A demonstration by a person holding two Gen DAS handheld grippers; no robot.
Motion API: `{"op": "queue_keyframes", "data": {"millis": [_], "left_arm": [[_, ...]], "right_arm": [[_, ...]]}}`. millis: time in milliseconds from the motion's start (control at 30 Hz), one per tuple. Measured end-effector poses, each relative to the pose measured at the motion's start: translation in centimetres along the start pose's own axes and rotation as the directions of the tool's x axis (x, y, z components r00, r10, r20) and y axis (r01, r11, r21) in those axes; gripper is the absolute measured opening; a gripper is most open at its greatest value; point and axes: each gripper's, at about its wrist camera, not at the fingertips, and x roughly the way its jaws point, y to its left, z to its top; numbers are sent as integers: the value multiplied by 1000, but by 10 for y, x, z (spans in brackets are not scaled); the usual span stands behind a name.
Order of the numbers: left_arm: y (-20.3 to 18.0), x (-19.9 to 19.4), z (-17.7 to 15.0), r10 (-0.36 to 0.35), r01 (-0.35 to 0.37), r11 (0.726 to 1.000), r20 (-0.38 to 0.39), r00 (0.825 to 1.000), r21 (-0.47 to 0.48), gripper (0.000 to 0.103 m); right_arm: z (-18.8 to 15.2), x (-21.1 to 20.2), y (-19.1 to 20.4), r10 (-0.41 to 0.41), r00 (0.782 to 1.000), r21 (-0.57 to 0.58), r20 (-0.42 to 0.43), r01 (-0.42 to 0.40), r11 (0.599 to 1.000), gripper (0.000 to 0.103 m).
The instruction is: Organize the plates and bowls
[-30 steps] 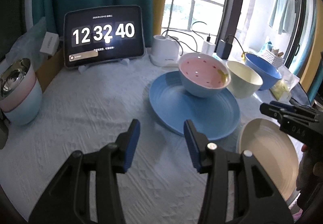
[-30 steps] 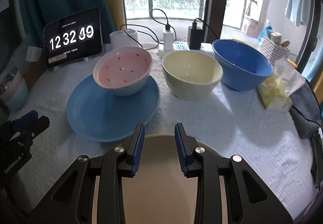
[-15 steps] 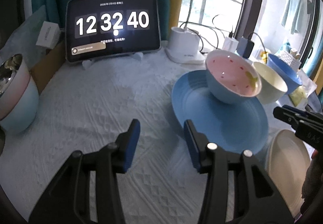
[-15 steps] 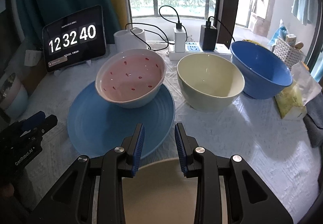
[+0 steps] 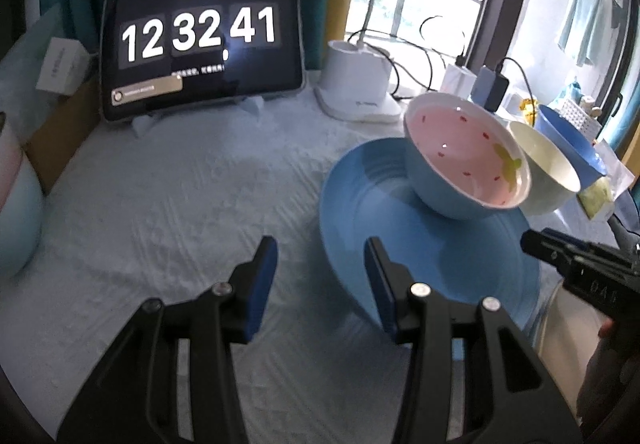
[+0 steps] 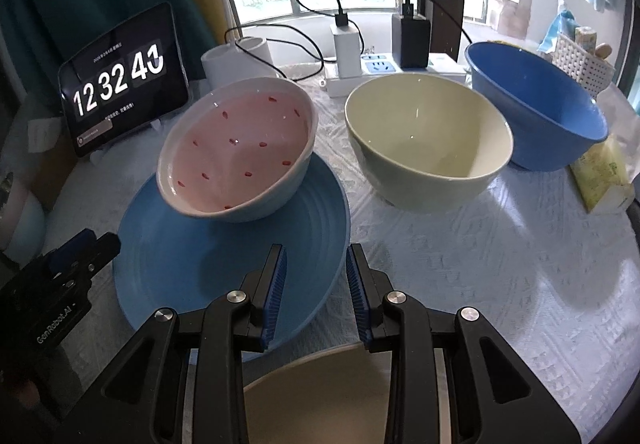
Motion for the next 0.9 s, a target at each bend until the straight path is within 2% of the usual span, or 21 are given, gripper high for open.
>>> {"op": "queue_keyframes", "data": {"millis": [233,367,433,467,500,533,633,767,900], "left_arm": [[-1,25,-2,10,-12,1000,-83,996,-23,47],[-7,27,-3,7,-7,1000,-76,997,-5,47],[-11,28,-3,-25,25,1000,-71,997,-4,45],[-12,28,-4,-44,44,999,-69,997,-8,43],[-16,29,-4,-39,39,999,-75,996,3,33],[-17,28,-4,-17,18,1000,-67,998,12,31],[-12,25,1,-22,21,1000,-61,998,-14,24],[-14,10,6,-15,15,1000,-15,1000,-2,24],[-11,3,9,-22,22,1000,0,1000,-13,24]], "right_arm": [[-1,13,-1,3,998,8,-56,-2,1000,32],[-1,17,7,-19,998,-27,-60,17,999,32],[-2,19,9,-31,998,-46,-62,28,999,32],[-3,20,11,-40,997,-57,-59,36,998,32],[-4,20,13,-48,997,-72,-57,44,996,32],[-5,20,16,-53,997,-89,-55,48,995,32],[-6,20,19,-70,997,-108,-45,65,992,32],[-3,14,16,-47,998,-91,-44,43,995,31],[-2,13,14,-20,998,-61,-64,16,998,31]]}}
